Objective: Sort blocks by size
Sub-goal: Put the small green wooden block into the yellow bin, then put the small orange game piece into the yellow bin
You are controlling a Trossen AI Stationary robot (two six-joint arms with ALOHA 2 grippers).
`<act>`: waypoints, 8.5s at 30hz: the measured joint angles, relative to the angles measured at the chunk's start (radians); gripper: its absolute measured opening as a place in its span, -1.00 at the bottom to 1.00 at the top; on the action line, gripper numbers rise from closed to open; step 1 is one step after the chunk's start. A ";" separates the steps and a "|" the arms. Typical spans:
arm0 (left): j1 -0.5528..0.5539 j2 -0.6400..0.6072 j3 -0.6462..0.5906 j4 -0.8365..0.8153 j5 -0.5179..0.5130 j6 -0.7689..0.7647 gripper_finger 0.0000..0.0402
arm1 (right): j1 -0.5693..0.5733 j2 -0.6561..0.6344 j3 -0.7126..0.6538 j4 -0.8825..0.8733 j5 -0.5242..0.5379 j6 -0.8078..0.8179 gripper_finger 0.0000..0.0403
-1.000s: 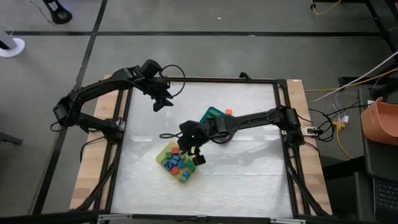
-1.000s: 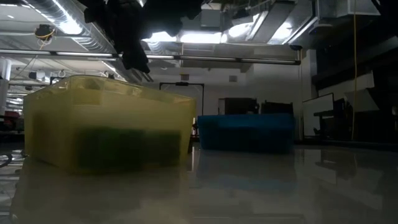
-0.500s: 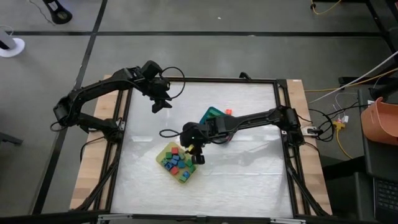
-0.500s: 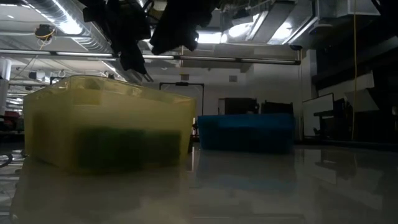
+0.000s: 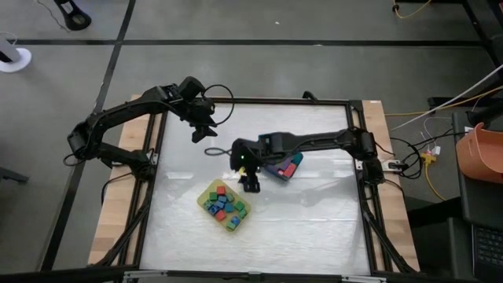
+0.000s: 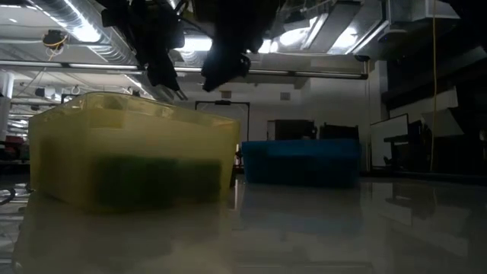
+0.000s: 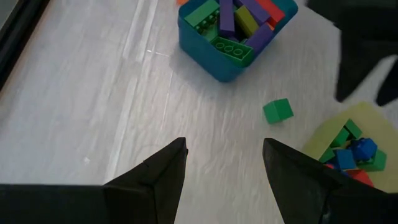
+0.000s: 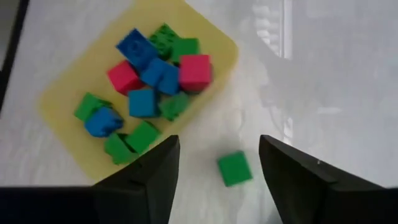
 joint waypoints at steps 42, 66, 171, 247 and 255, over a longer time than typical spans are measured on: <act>0.000 0.000 0.000 0.023 0.000 0.006 0.00 | -0.058 0.195 -0.001 -0.039 -0.098 -0.239 0.07; 0.000 0.000 0.000 0.034 0.000 0.006 0.00 | -0.058 0.218 -0.001 -0.057 -0.063 -0.210 0.07; 0.146 -0.541 -0.264 0.149 0.035 -0.261 0.00 | -0.701 -0.044 0.264 -0.793 -0.084 -0.392 -0.25; 0.144 -1.241 -0.649 0.358 -0.041 -0.450 0.00 | -0.561 -0.061 -0.299 -0.157 0.171 -0.995 -0.25; 0.111 -1.265 -0.962 0.746 0.081 -0.643 0.00 | -0.561 -0.061 -0.298 -0.158 0.197 -0.990 -0.25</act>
